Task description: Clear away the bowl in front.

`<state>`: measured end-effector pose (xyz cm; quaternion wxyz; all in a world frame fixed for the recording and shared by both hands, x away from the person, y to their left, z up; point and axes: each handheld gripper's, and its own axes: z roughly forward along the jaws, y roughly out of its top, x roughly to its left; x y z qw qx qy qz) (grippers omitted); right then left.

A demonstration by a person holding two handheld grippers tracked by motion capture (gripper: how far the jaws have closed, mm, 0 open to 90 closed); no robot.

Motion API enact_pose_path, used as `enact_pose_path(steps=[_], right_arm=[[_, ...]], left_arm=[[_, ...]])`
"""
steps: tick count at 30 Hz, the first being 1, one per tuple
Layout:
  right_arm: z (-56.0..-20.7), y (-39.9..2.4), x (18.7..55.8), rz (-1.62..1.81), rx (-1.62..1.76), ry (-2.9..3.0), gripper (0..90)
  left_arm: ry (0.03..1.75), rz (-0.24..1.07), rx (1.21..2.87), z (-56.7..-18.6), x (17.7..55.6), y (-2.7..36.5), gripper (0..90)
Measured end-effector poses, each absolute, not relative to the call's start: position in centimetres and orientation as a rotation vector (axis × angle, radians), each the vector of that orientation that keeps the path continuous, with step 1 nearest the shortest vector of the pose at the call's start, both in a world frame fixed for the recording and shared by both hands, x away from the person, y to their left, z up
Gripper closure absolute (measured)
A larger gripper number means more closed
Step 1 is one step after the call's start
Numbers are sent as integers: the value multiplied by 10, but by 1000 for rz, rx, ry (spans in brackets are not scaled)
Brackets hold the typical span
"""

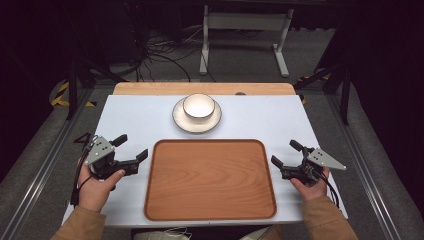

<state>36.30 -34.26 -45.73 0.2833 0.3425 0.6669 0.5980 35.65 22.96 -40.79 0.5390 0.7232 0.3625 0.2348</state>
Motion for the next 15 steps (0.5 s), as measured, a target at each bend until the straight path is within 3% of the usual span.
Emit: enact_pose_path(steps=[15], right_arm=[[-457, -343, 363, 1606, 930, 1776, 10]], left_arm=[[764, 490, 1762, -376, 380, 194, 104]])
